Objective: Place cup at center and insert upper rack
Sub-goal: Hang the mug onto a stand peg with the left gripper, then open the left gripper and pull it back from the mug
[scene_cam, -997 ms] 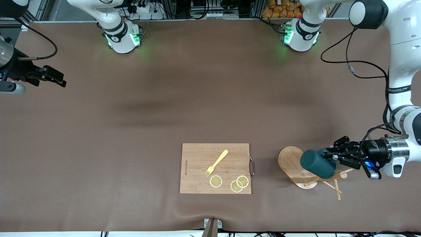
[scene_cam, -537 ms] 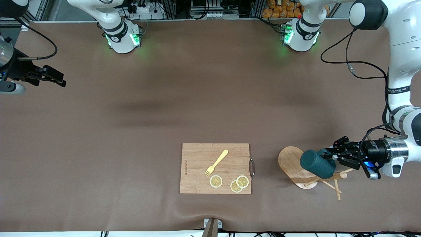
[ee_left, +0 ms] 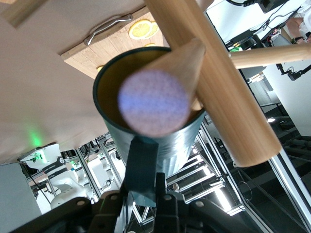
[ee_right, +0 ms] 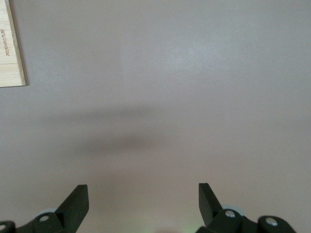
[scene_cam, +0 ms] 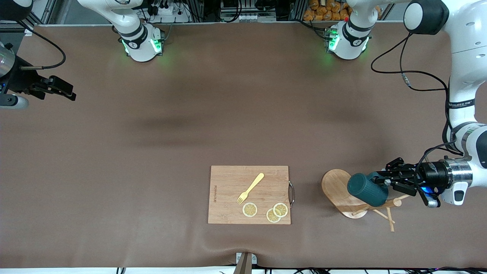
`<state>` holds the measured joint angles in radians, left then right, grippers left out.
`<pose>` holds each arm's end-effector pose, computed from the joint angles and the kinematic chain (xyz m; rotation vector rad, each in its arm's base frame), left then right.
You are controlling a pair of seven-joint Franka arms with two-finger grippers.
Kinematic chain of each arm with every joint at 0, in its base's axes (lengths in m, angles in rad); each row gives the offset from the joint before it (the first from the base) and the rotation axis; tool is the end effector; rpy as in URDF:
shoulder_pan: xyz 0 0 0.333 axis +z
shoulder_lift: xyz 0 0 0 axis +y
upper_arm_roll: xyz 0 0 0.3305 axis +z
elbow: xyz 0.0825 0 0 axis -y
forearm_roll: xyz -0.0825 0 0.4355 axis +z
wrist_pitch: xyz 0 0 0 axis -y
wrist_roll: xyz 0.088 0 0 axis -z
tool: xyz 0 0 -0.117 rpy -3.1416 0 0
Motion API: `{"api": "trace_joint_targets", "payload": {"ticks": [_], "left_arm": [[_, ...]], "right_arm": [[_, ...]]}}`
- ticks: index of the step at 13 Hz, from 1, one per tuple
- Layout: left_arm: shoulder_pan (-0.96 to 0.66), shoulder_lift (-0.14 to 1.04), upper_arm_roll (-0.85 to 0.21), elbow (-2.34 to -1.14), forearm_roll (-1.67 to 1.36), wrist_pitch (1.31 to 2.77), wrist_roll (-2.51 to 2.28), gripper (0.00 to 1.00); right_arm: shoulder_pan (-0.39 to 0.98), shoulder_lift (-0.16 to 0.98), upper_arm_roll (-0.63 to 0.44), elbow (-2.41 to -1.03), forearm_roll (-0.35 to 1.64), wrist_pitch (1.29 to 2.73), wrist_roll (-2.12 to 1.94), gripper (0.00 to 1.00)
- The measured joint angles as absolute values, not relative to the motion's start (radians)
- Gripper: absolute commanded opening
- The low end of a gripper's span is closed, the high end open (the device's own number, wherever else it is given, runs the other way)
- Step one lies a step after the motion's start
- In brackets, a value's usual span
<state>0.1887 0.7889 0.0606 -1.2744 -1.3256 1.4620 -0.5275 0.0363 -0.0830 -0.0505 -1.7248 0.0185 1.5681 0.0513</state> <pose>0.7742 0.0580 0.3073 1.5786 0.9409 -0.7457 0.5742 -0.0070 0.5974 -3.1165 0.1026 0.1158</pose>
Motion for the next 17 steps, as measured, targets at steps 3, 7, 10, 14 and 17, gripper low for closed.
{"api": "trace_joint_targets", "payload": {"ticks": [3,7,10,14,17], "left_arm": [[0.194,0.789,0.061,-1.274,-1.326,1.462,-0.528,0.0],[0.194,0.79,0.06,-1.274,-1.326,1.461,-0.514,0.66],[0.193,0.791,0.057,-1.273,-1.326,1.459,-0.511,1.0],[0.193,0.784,0.053,-1.255,-1.329,1.428,-0.536,1.0],[0.205,0.75,0.055,-1.242,-1.332,1.391,-0.581,1.0]], "right_arm": [[0.036,-0.083,-0.051,-1.725,0.019,1.568,0.051,1.0],[0.036,-0.083,-0.051,-1.725,0.019,1.568,0.051,1.0],[0.036,-0.083,-0.052,-1.725,0.019,1.568,0.051,1.0],[0.036,-0.083,-0.052,-1.725,0.019,1.567,0.051,1.0],[0.036,-0.083,-0.053,-1.725,0.019,1.567,0.051,1.0]]}}
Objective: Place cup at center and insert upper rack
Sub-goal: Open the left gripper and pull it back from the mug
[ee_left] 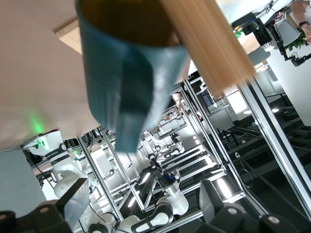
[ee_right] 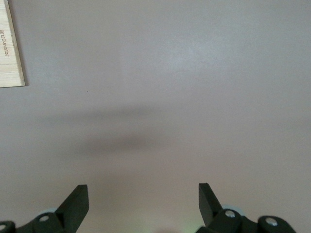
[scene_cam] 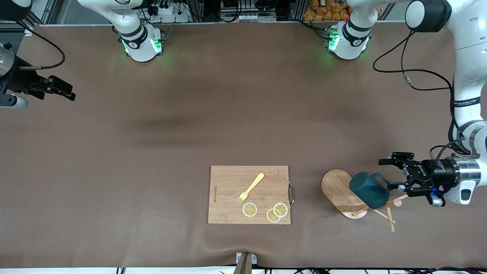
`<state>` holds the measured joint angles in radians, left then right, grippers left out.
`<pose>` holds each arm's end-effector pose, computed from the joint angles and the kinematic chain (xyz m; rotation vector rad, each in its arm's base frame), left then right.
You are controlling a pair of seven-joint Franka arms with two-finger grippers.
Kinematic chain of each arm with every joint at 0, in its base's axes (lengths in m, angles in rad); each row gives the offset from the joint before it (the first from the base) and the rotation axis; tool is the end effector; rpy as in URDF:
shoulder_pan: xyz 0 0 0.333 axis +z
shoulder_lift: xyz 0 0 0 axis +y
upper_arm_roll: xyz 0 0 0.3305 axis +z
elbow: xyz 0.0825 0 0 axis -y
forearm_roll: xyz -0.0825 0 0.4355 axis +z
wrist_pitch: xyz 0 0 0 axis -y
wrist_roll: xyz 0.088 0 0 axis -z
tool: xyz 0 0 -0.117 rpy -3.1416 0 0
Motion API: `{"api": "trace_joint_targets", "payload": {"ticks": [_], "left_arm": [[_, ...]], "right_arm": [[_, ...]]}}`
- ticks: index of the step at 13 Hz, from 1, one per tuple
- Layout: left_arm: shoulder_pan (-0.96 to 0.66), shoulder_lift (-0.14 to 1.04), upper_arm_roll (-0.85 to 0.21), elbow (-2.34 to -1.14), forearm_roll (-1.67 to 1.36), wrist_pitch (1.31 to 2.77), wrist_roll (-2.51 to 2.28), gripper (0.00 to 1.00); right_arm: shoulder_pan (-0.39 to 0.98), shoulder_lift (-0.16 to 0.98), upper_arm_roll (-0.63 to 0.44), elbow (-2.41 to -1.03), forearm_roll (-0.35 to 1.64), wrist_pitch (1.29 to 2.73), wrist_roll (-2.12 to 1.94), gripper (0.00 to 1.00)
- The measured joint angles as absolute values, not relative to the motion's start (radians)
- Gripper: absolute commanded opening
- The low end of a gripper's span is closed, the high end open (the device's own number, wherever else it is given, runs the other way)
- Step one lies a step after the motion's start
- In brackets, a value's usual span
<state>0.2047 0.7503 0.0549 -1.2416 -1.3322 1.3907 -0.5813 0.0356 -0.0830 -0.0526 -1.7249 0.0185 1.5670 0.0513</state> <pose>0.7724 0.0609 0.3565 1.5769 0.8936 -0.7761 0.5740 -0.0086 0.5973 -3.1160 0.1069 0.1176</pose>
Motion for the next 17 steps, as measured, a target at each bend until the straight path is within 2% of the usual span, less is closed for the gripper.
{"api": "trace_joint_targets", "payload": {"ticks": [5,10,13,17], "left_arm": [[0.211,0.599,0.06,-1.232,-1.273,1.362,-0.674,1.0],[0.198,0.415,0.032,-1.231,-1.018,1.309,-0.678,1.0],[0.186,0.315,-0.064,-1.234,-0.767,1.294,-0.681,1.0],[0.182,0.252,-0.297,-1.239,-0.307,1.292,-0.59,1.0]], "right_arm": [[0.035,-0.083,-0.053,-1.725,0.019,1.567,0.051,1.0],[0.035,-0.083,-0.055,-1.725,0.019,1.567,0.051,1.0],[0.035,-0.083,-0.057,-1.725,0.019,1.567,0.051,1.0],[0.035,-0.083,-0.057,-1.725,0.019,1.566,0.051,1.0]]}}
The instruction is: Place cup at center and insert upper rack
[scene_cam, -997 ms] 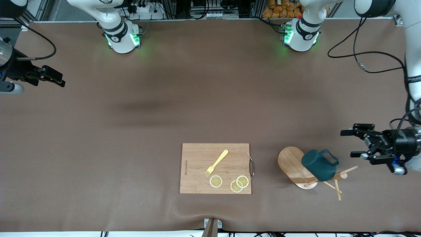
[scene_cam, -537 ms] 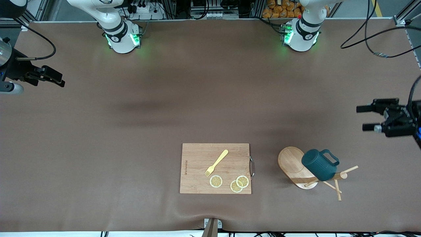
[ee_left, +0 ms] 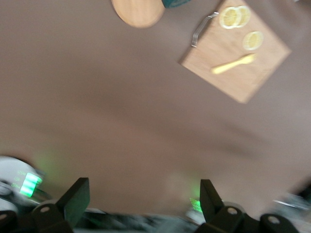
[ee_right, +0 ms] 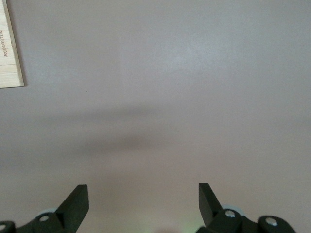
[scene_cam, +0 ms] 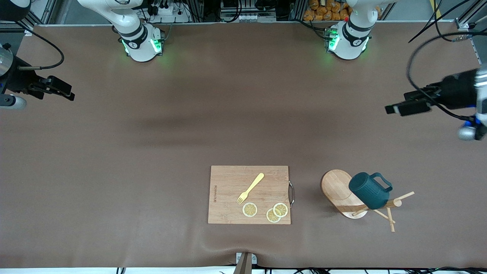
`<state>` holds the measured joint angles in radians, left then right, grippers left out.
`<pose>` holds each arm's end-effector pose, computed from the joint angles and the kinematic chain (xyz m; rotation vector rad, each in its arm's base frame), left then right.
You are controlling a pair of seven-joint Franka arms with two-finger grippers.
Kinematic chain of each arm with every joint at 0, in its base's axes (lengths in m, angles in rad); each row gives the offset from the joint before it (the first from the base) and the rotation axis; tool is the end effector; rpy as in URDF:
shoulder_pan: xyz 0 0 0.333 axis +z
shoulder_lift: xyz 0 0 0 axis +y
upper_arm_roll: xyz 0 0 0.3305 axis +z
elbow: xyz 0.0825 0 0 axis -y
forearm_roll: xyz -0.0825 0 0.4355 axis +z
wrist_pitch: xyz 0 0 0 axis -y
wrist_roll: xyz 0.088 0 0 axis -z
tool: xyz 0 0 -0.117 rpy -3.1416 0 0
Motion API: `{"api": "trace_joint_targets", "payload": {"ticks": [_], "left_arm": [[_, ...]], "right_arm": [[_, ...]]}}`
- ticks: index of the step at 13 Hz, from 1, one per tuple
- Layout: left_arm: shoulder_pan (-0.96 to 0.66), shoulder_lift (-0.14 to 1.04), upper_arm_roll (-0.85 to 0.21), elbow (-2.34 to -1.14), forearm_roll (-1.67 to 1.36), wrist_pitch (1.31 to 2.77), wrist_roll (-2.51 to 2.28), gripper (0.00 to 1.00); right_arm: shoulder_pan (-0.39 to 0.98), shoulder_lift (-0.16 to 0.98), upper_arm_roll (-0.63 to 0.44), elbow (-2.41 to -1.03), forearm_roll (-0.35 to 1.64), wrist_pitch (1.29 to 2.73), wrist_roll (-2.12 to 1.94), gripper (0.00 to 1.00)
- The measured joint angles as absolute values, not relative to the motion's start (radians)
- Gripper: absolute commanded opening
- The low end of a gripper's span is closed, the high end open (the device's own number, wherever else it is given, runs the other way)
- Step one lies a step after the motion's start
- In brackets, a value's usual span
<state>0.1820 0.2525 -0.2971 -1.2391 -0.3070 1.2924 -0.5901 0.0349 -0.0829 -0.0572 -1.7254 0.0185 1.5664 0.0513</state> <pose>0.6438 -0.0882 0.6325 2.7584 0.5876 -0.4324 0.5739 -0.0118 0.5969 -3.1151 0.1151 0.1194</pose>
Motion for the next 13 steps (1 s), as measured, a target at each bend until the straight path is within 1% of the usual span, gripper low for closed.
{"api": "trace_joint_targets", "payload": {"ticks": [1,2,5,7,13], "left_arm": [[0.179,0.237,-0.328,-1.246,-0.239,1.293,-0.54,1.0],[0.179,0.22,-0.338,-1.263,-0.206,1.3,-0.499,1.0],[0.185,0.18,-0.338,-1.35,-0.125,1.4,-0.438,1.0],[0.185,0.17,-0.338,-1.378,-0.095,1.443,-0.403,1.0],[0.184,0.145,-0.337,-1.368,-0.002,1.471,-0.243,1.0]], "right_arm": [[0.035,-0.083,-0.057,-1.725,0.019,1.566,0.051,1.0],[0.035,-0.083,-0.057,-1.725,0.019,1.566,0.051,1.0],[0.035,-0.083,-0.057,-1.725,0.019,1.566,0.051,1.0],[0.035,-0.083,-0.057,-1.725,0.019,1.566,0.051,1.0],[0.035,-0.083,-0.057,-1.725,0.019,1.566,0.051,1.0]]}}
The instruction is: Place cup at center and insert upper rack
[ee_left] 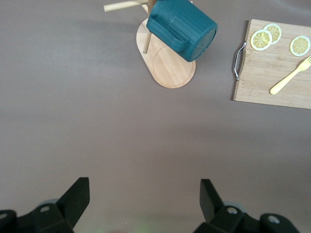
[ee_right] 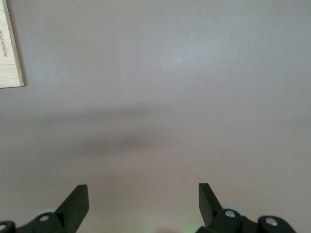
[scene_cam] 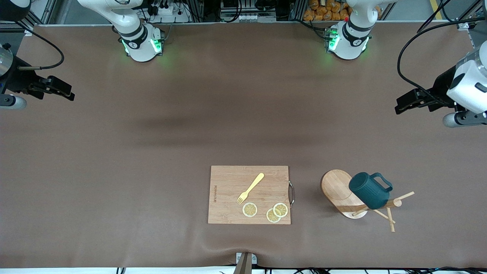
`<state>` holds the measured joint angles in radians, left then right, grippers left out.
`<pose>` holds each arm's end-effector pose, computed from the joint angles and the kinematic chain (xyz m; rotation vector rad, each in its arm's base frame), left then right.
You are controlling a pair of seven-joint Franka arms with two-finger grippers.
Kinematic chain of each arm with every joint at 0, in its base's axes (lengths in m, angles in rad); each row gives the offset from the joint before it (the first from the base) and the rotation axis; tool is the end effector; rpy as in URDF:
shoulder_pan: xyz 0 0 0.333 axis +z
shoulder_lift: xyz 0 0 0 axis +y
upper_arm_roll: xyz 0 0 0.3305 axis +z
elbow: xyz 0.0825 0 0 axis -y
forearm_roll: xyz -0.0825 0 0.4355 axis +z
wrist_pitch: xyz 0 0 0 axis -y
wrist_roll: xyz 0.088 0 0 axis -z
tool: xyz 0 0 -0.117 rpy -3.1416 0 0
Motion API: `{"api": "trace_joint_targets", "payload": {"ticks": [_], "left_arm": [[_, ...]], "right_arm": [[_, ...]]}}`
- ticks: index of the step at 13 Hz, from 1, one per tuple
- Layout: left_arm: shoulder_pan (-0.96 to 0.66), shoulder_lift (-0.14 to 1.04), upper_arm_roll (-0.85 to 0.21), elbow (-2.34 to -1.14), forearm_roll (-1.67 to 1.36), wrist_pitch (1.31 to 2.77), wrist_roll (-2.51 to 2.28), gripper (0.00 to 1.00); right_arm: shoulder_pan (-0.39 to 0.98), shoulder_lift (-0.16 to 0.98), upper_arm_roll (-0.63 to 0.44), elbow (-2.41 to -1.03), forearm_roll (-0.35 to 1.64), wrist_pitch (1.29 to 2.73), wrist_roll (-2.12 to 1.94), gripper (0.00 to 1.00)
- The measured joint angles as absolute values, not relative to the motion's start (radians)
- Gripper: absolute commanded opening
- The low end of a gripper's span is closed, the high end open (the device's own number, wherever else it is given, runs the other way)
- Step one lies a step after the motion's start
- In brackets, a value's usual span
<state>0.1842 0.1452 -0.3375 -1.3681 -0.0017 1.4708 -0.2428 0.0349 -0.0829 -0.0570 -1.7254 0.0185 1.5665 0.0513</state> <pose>0.6350 -0.0813 0.6397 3.0956 0.1422 -0.0673 0.5739 -0.0116 0.5969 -3.1151 0.1148 0.1192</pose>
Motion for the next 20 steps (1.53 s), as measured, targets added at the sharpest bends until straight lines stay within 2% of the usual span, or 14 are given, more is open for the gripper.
{"api": "trace_joint_targets", "payload": {"ticks": [2,5,7,14,20], "left_arm": [[0.161,0.139,-0.329,-1.369,0.022,1.477,-0.238,1.0],[0.006,0.113,-0.156,-1.409,0.028,1.507,-0.236,1.0],[-0.025,0.072,-0.104,-1.484,0.028,1.562,-0.232,1.0],[-0.04,-0.051,-0.072,-1.614,0.028,1.588,-0.236,1.0],[-0.054,-0.113,-0.06,-1.672,0.028,1.6,-0.236,1.0]], "right_arm": [[0.035,-0.083,-0.057,-1.725,0.019,1.567,0.051,1.0],[0.035,-0.083,-0.057,-1.725,0.019,1.566,0.051,1.0],[0.035,-0.083,-0.056,-1.725,0.019,1.566,0.051,1.0],[0.035,-0.083,-0.056,-1.725,0.019,1.566,0.051,1.0],[0.035,-0.083,-0.056,-1.725,0.019,1.566,0.051,1.0]]}}
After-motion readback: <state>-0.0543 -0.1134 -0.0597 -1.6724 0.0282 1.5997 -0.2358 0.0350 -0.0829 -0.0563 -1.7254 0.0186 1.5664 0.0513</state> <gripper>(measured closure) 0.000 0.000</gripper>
